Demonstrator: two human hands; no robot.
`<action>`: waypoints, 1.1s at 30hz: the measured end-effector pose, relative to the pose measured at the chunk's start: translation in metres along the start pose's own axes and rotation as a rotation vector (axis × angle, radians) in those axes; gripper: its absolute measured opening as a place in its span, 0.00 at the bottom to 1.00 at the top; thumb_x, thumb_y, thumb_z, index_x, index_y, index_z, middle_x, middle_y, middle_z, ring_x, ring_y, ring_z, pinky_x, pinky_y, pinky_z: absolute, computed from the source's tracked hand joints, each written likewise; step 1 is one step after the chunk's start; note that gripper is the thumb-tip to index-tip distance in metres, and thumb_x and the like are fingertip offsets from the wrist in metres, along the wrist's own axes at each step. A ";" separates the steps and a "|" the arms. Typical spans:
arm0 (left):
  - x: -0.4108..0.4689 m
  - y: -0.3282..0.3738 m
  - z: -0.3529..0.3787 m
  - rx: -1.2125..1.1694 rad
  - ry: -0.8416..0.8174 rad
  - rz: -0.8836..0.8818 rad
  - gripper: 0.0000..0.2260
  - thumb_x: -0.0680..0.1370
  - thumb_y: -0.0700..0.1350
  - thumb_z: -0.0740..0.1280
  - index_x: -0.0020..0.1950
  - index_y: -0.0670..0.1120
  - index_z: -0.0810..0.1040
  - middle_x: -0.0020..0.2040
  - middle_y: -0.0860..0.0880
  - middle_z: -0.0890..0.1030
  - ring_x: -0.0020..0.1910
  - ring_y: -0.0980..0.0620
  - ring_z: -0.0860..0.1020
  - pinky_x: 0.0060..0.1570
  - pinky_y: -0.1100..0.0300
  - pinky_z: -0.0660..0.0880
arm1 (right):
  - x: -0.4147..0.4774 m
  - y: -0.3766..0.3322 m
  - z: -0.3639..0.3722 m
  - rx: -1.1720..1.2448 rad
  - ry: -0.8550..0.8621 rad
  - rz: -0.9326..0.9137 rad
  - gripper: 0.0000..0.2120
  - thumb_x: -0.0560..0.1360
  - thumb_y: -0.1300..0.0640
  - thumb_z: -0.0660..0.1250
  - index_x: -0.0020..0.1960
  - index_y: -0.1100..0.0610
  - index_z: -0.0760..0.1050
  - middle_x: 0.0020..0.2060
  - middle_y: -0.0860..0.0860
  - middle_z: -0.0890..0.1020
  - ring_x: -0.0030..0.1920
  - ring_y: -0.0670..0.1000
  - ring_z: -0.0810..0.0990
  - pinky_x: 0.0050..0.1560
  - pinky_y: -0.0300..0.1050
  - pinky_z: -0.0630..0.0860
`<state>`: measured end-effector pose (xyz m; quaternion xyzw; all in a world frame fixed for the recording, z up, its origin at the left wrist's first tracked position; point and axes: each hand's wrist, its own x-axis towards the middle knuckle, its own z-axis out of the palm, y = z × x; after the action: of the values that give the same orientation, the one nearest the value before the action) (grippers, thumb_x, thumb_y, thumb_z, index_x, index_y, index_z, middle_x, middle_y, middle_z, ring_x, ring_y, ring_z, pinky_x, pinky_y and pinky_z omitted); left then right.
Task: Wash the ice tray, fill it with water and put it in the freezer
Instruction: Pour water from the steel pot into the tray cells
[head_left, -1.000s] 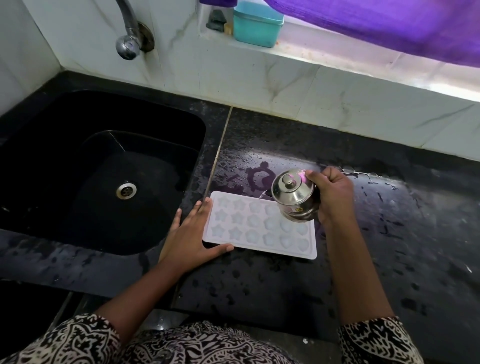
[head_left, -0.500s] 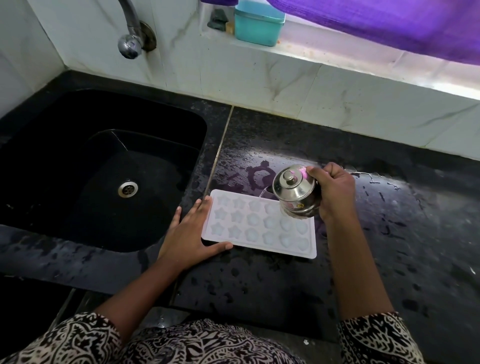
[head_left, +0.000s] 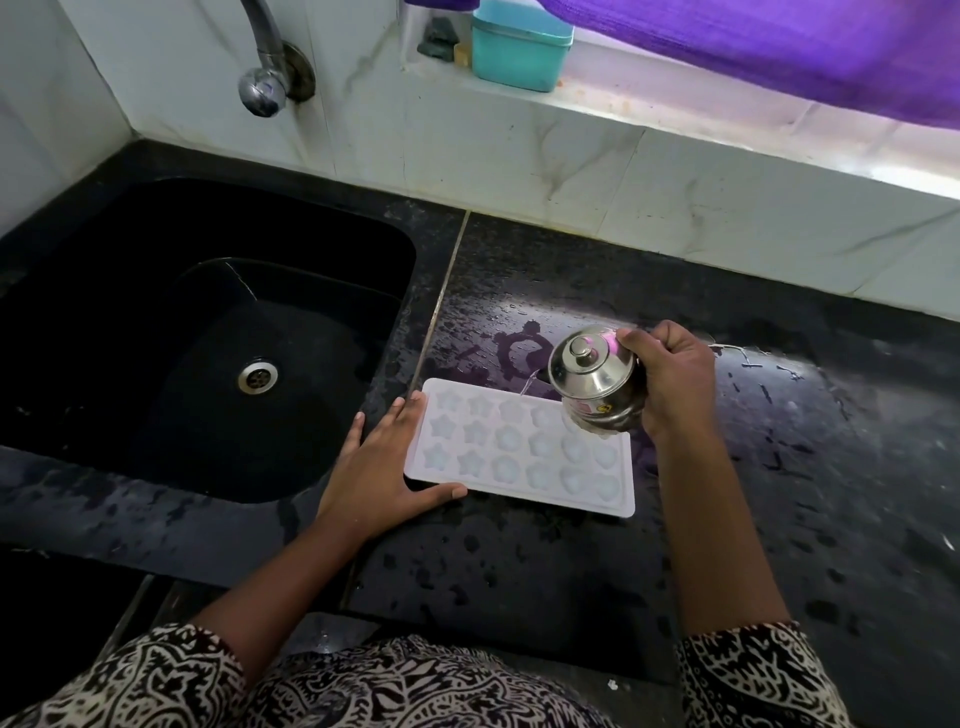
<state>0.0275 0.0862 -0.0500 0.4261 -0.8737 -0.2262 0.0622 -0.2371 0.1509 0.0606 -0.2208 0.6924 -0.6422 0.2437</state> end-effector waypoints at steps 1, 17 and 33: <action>0.000 0.000 0.000 -0.006 0.003 0.000 0.56 0.60 0.83 0.44 0.80 0.53 0.42 0.80 0.56 0.50 0.74 0.65 0.43 0.75 0.53 0.37 | 0.000 0.000 0.000 -0.001 0.003 0.000 0.16 0.72 0.65 0.68 0.31 0.55 0.65 0.23 0.46 0.71 0.23 0.40 0.71 0.26 0.34 0.71; -0.001 0.001 -0.001 -0.018 -0.003 0.000 0.57 0.59 0.84 0.43 0.80 0.52 0.43 0.80 0.56 0.49 0.73 0.66 0.43 0.75 0.53 0.37 | -0.004 0.000 -0.008 0.113 0.052 0.088 0.14 0.72 0.64 0.68 0.32 0.56 0.68 0.28 0.49 0.74 0.28 0.44 0.73 0.30 0.36 0.74; -0.002 -0.001 0.002 -0.039 0.026 0.010 0.54 0.62 0.81 0.52 0.80 0.52 0.45 0.80 0.55 0.52 0.77 0.60 0.48 0.75 0.52 0.38 | -0.009 -0.001 -0.003 -0.061 0.013 -0.026 0.16 0.71 0.63 0.69 0.31 0.54 0.65 0.26 0.47 0.72 0.24 0.39 0.71 0.28 0.33 0.72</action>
<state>0.0290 0.0876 -0.0519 0.4235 -0.8704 -0.2371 0.0829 -0.2320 0.1585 0.0617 -0.2328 0.7103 -0.6254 0.2241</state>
